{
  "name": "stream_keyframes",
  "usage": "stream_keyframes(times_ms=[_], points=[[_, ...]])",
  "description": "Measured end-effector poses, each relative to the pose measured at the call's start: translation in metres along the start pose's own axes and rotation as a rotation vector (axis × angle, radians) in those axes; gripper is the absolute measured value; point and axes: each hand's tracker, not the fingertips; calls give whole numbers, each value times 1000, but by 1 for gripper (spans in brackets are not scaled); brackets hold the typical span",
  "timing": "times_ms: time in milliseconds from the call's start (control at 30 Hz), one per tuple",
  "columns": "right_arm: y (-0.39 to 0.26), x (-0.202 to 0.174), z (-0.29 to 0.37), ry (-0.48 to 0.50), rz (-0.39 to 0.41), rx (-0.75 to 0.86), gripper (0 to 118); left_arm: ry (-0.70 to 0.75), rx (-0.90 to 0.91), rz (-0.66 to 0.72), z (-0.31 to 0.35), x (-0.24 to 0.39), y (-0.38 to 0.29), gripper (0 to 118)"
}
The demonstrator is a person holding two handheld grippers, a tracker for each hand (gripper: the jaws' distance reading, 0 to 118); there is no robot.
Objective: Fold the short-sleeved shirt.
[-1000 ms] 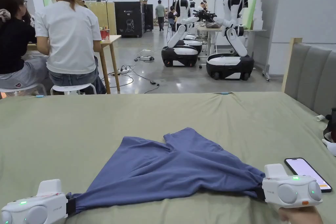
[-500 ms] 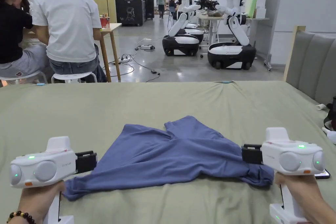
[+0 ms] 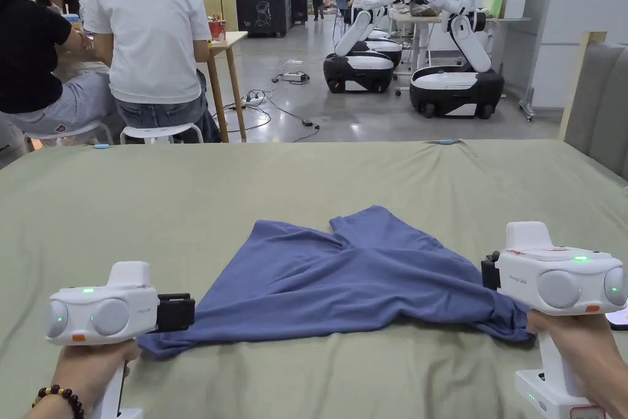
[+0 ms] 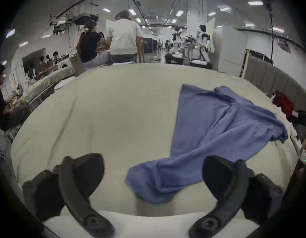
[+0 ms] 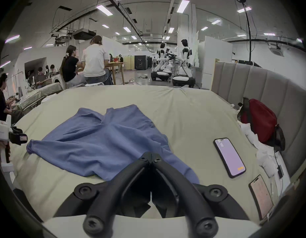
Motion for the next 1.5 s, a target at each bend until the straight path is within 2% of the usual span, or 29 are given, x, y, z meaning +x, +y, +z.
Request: stream_keyframes(times_ms=[67, 200, 267, 333, 367, 400, 433, 467, 767, 1067, 1100, 1133, 1167, 1200, 1233, 1333, 1500], points=[[-1, -3, -3, 8, 12, -5, 0, -15, -51, 3, -13, -2, -3, 106], [-1, -10, -4, 19, 31, -14, 0, -29, -120, -2, -33, -6, -15, 104], [-4, -12, -11, 24, 35, -20, 0, -29, -140, -16, -39, -5, -22, 97], [-5, -14, -13, 27, 46, -27, 0, -55, -129, -4, -39, -3, -20, 76], [-6, -14, -15, 26, 48, -29, 0, -74, -102, -6, -35, -3, -17, 51], [-7, -14, -16, 29, 48, -31, 0, -104, -60, -6, -30, -3, -13, 1], [-7, -14, -17, 33, 44, -32, 0, -120, -42, -9, -25, 1, -9, 1], [-7, -14, -17, 36, 42, -34, 0, -69, -34, -23, -24, 4, -5, 1], [30, -2, -42, 54, 39, -25, 0, -142, 32, -33, -31, 16, 38, 1], [113, 1, -144, 110, 65, -119, 0, -182, 32, -95, -82, 58, 92, 1], [122, 1, -161, 116, 74, -144, 3, -195, 38, -93, -83, 64, 92, 1], [127, 0, -174, 118, 80, -163, 13, -201, 40, -91, -87, 67, 92, 1], [133, 1, -193, 123, 84, -177, 30, -205, 38, -88, -93, 70, 93, 1], [137, 0, -211, 132, 96, -198, 57, -210, 30, -88, -99, 73, 93, 1], [139, -2, -228, 137, 113, -229, 68, -216, 22, -97, -104, 75, 89, 1], [135, -8, -264, 106, 144, -290, 70, -208, 19, -178, -118, 81, 80, 1], [112, -7, -318, 59, 186, -415, 70, -221, -14, -138, -133, 75, 73, 1]])
